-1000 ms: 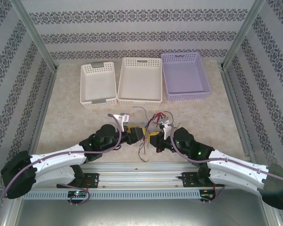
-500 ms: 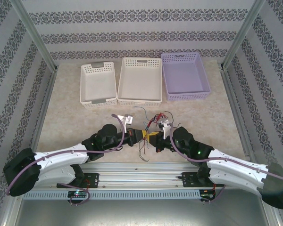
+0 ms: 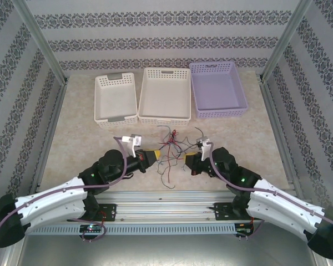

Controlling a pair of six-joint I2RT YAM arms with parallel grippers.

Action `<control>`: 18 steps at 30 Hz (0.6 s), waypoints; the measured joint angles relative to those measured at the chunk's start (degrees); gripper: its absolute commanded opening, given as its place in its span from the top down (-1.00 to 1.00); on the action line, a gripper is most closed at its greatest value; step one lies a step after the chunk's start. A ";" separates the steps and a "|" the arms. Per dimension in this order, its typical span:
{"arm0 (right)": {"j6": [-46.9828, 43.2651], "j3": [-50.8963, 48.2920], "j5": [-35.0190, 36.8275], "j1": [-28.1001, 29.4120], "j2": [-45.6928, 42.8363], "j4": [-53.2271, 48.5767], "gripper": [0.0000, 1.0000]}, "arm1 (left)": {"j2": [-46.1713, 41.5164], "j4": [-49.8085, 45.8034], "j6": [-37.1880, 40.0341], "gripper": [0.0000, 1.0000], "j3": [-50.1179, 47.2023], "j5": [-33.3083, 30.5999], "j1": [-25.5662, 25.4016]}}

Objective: Untangle the cables

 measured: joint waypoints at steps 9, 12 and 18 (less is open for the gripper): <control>3.82 -0.02 0.20 -13.27 -6.82 -10.54 1.00 | -8.48 -19.10 2.99 1.00 2.54 -3.61 3.06; 4.59 -0.02 -0.50 -20.33 -8.20 -14.69 1.00 | -10.60 -25.35 4.57 1.00 6.01 -5.51 4.44; 5.29 0.02 -4.07 -31.74 -8.52 -20.46 1.00 | -11.69 -37.18 8.13 1.00 13.70 -7.67 7.82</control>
